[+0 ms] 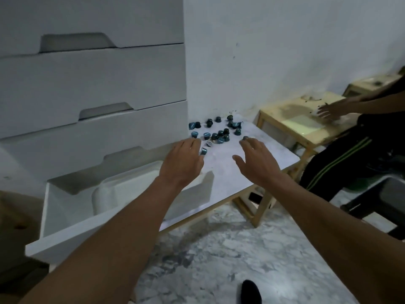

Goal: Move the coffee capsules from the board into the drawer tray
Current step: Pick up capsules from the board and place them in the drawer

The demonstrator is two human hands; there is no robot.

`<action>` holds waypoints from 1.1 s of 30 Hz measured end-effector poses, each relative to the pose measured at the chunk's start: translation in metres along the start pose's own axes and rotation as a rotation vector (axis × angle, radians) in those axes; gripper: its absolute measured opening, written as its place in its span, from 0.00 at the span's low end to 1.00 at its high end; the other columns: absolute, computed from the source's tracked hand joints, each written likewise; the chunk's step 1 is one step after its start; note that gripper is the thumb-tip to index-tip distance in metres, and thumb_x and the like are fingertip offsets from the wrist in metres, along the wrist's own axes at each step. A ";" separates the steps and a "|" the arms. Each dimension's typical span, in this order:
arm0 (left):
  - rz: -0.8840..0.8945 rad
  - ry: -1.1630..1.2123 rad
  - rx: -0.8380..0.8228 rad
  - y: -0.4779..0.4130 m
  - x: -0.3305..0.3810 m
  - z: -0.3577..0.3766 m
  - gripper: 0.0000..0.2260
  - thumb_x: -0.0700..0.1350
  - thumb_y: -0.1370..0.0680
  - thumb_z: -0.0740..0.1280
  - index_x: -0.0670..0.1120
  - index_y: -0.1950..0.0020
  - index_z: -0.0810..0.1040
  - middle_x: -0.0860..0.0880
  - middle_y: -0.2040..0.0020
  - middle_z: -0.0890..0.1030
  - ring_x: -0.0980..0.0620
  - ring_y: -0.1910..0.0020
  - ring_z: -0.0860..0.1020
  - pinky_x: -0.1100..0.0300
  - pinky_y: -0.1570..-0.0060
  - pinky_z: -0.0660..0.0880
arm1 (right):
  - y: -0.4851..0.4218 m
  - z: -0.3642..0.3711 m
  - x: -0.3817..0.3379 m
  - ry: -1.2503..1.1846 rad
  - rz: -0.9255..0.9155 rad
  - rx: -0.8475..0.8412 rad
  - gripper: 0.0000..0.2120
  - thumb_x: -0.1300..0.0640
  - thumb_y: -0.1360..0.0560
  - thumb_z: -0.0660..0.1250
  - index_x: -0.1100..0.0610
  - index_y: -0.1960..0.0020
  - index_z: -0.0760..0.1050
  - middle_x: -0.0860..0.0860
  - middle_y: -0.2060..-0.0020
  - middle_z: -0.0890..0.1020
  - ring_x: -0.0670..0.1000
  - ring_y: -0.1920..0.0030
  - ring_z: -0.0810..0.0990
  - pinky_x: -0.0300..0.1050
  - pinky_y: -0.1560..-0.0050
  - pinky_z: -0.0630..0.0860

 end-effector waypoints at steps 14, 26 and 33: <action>0.000 -0.050 -0.010 -0.145 0.130 0.139 0.16 0.44 0.31 0.74 0.39 0.47 0.78 0.42 0.53 0.82 0.44 0.55 0.81 0.54 0.57 0.79 | -0.077 0.020 0.206 -0.053 -0.038 -0.083 0.21 0.48 0.21 0.60 0.58 0.33 0.67 0.55 0.33 0.71 0.56 0.34 0.68 0.50 0.38 0.69; -0.151 -0.016 -0.088 -0.200 0.123 0.236 0.16 0.45 0.30 0.73 0.40 0.46 0.79 0.42 0.51 0.82 0.43 0.54 0.81 0.55 0.61 0.79 | -0.151 0.087 0.269 -0.140 -0.156 -0.236 0.21 0.49 0.21 0.61 0.57 0.32 0.68 0.54 0.32 0.71 0.55 0.33 0.69 0.48 0.35 0.68; -0.214 0.088 -0.201 -0.235 0.099 0.325 0.15 0.44 0.32 0.75 0.40 0.48 0.79 0.43 0.55 0.81 0.45 0.59 0.80 0.56 0.66 0.79 | -0.200 0.152 0.285 -0.216 -0.116 -0.354 0.18 0.53 0.22 0.63 0.57 0.33 0.70 0.54 0.34 0.73 0.56 0.36 0.71 0.48 0.35 0.68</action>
Point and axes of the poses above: each hand's wrist, its own y-axis away from the middle knuckle, its own z-axis out of the palm, x = y × z, the point moved 9 cm from there along -y, towards the middle knuckle
